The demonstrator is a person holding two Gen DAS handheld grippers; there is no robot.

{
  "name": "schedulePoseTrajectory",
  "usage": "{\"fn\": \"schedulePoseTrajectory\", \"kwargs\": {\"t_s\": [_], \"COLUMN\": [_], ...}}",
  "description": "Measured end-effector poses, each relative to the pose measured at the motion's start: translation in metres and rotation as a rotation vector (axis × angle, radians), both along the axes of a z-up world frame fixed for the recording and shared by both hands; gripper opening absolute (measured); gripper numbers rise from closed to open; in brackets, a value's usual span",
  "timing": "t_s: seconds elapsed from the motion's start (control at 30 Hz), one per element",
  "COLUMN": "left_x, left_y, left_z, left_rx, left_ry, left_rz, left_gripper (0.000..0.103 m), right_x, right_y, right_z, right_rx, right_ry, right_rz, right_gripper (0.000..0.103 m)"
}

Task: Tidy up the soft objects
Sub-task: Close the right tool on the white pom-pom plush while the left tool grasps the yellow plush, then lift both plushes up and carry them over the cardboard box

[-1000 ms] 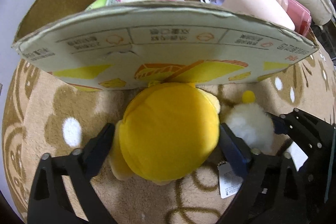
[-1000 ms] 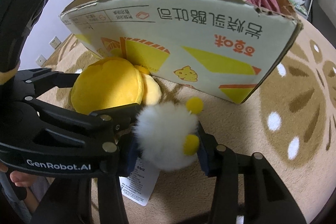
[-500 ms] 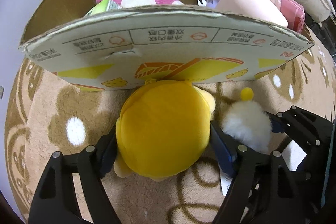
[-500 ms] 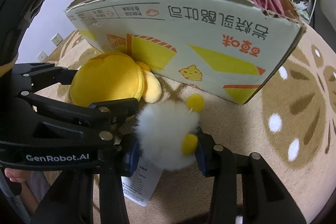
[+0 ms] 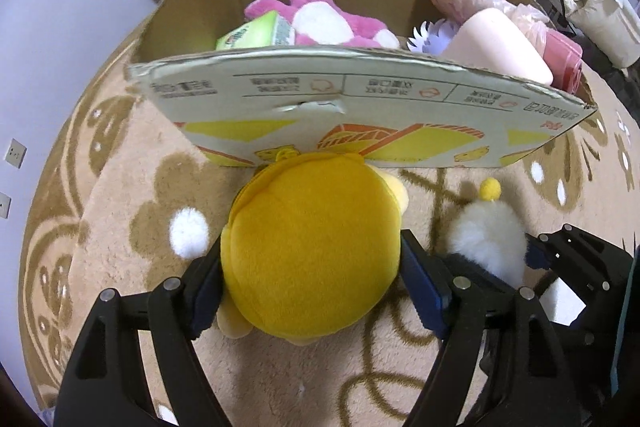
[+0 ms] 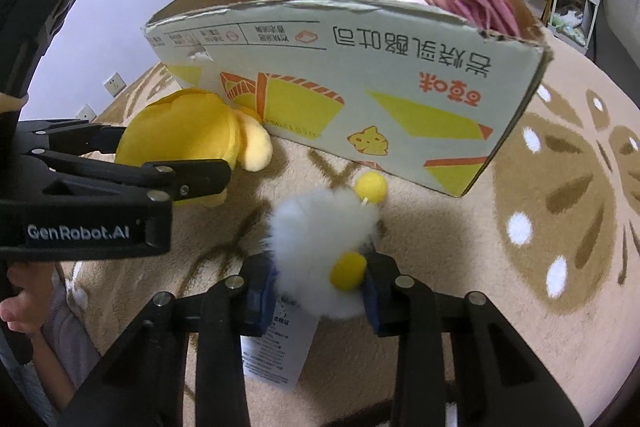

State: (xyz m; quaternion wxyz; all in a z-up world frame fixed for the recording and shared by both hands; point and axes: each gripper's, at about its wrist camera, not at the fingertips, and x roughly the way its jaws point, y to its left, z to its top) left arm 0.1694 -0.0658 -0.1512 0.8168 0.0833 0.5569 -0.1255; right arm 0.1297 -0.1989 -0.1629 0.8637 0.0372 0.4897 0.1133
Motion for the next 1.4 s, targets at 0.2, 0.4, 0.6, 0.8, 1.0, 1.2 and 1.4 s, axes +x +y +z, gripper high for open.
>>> {"fn": "schedulePoseTrajectory", "kwargs": {"t_s": [0.2, 0.4, 0.6, 0.8, 1.0, 1.2, 1.4], "left_x": [-0.015, -0.032, -0.036, -0.033, -0.027, -0.008, 0.019], "left_y": [0.016, 0.034, 0.042, 0.052, 0.044, 0.03, 0.018], "left_z": [0.028, 0.049, 0.071, 0.094, 0.119, 0.137, 0.14], "left_rx": [0.016, 0.026, -0.014, -0.046, -0.019, -0.008, 0.017], "left_ry": [-0.083, -0.142, -0.221, -0.309, -0.413, -0.482, -0.514], "left_rz": [0.028, 0.066, 0.142, 0.176, 0.146, 0.116, 0.102], "left_gripper": [0.078, 0.078, 0.078, 0.078, 0.078, 0.078, 0.078], "right_x": [-0.022, -0.04, -0.06, -0.06, -0.054, -0.037, -0.01], "right_y": [-0.016, -0.025, -0.028, -0.02, -0.018, -0.015, -0.015], "right_z": [0.013, 0.03, 0.054, 0.079, 0.111, 0.143, 0.167], "right_rx": [0.02, 0.004, 0.017, 0.047, 0.06, 0.041, 0.034], "right_ry": [-0.042, -0.078, -0.162, -0.239, -0.319, -0.384, -0.444], "right_rz": [-0.032, -0.079, -0.101, -0.121, -0.11, -0.096, -0.08], "right_gripper": [0.037, 0.037, 0.037, 0.037, 0.037, 0.037, 0.037]}}
